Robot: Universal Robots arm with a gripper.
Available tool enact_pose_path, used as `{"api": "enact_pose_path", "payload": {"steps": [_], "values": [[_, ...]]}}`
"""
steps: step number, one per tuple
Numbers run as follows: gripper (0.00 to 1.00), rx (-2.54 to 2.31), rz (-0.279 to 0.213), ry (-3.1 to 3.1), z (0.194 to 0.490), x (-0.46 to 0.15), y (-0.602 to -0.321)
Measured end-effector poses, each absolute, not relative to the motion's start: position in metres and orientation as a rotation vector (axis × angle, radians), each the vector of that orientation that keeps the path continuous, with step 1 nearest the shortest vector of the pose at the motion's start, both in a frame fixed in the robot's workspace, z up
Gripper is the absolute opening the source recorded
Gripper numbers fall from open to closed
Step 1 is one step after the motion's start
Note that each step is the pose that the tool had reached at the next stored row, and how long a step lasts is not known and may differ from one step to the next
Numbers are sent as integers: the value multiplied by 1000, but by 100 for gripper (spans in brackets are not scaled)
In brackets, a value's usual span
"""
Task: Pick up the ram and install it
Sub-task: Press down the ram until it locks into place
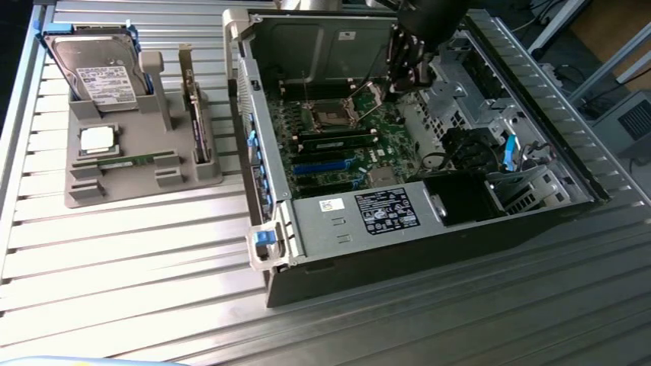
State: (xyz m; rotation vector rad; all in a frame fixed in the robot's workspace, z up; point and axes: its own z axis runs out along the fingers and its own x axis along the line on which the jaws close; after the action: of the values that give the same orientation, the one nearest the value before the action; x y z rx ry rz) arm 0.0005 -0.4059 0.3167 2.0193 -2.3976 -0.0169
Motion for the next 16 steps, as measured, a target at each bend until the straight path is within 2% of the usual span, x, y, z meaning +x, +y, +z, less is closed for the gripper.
{"api": "enact_pose_path", "payload": {"steps": [16], "values": [[11,1634,-9,-2671,313,0,-406]]}}
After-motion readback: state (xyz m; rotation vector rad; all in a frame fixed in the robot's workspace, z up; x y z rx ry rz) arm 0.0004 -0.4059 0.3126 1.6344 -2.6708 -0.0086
